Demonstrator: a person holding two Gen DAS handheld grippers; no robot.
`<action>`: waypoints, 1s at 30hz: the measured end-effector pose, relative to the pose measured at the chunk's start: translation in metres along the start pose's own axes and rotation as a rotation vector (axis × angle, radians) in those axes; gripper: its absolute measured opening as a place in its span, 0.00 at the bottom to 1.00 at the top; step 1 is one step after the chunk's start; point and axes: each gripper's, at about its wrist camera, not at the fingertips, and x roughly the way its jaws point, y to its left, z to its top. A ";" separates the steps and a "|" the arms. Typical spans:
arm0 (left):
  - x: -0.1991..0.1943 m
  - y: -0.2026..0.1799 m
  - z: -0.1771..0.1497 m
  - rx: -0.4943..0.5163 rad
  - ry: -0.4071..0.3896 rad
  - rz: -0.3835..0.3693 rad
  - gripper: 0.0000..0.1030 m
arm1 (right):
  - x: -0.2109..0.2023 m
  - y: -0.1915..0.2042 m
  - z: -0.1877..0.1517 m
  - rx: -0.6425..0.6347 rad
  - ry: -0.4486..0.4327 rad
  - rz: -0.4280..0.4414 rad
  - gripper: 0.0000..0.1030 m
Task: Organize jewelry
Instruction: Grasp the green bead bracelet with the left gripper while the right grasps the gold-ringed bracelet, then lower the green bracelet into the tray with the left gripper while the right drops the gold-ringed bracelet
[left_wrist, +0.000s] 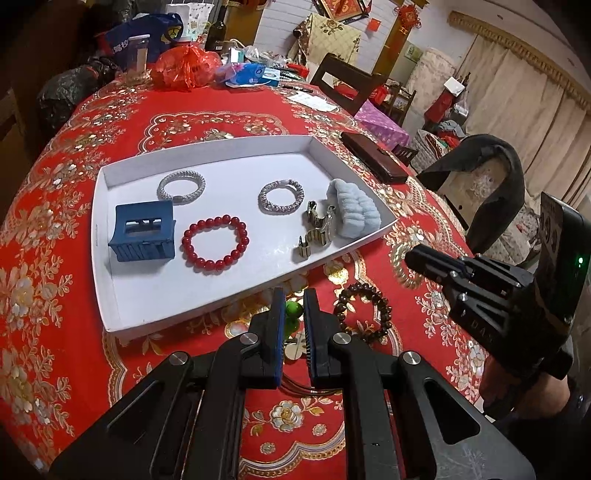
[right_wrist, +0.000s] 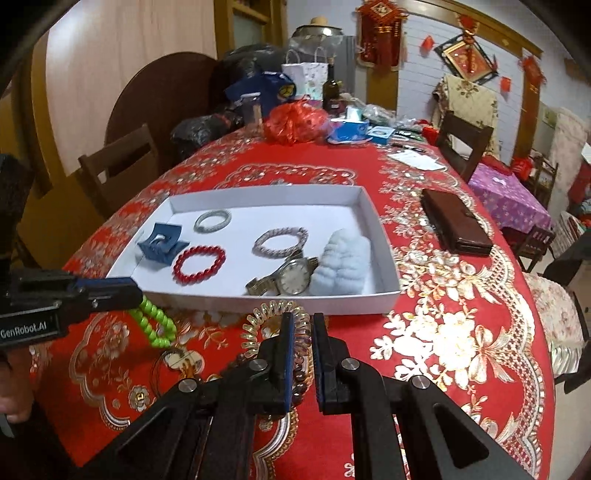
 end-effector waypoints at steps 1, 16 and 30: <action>-0.001 -0.001 0.000 0.001 -0.001 0.000 0.08 | -0.001 0.000 0.001 0.000 -0.004 -0.002 0.08; -0.012 -0.004 0.014 -0.002 -0.021 -0.023 0.08 | 0.006 -0.008 0.060 -0.006 -0.031 0.031 0.08; 0.005 0.003 0.112 0.045 -0.054 0.007 0.08 | 0.070 -0.035 0.090 0.139 0.008 0.052 0.08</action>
